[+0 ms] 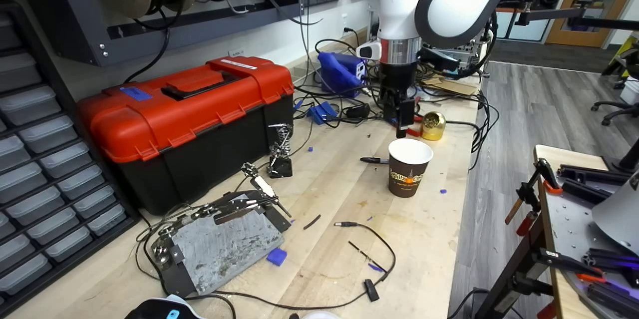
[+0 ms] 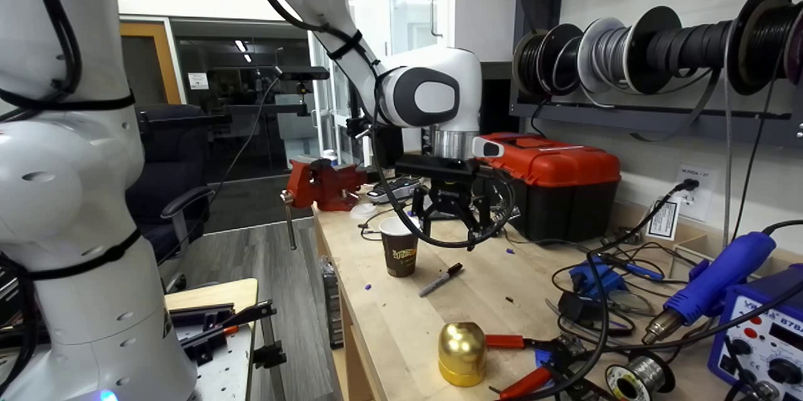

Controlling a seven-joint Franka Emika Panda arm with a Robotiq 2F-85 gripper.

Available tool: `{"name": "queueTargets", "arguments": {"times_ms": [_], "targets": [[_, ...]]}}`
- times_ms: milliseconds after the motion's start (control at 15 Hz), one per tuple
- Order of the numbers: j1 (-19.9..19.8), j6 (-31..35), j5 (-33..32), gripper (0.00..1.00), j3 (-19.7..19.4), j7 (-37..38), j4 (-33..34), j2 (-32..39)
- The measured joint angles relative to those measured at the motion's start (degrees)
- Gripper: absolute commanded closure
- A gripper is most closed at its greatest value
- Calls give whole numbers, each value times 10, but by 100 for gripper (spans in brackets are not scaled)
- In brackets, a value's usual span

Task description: Pick the pen on the table and put it in the cup

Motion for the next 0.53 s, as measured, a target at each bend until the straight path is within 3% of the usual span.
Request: {"name": "queueTargets", "arguments": {"times_ms": [533], "targets": [[-1,38,0,0,15,1,28,61]]}}
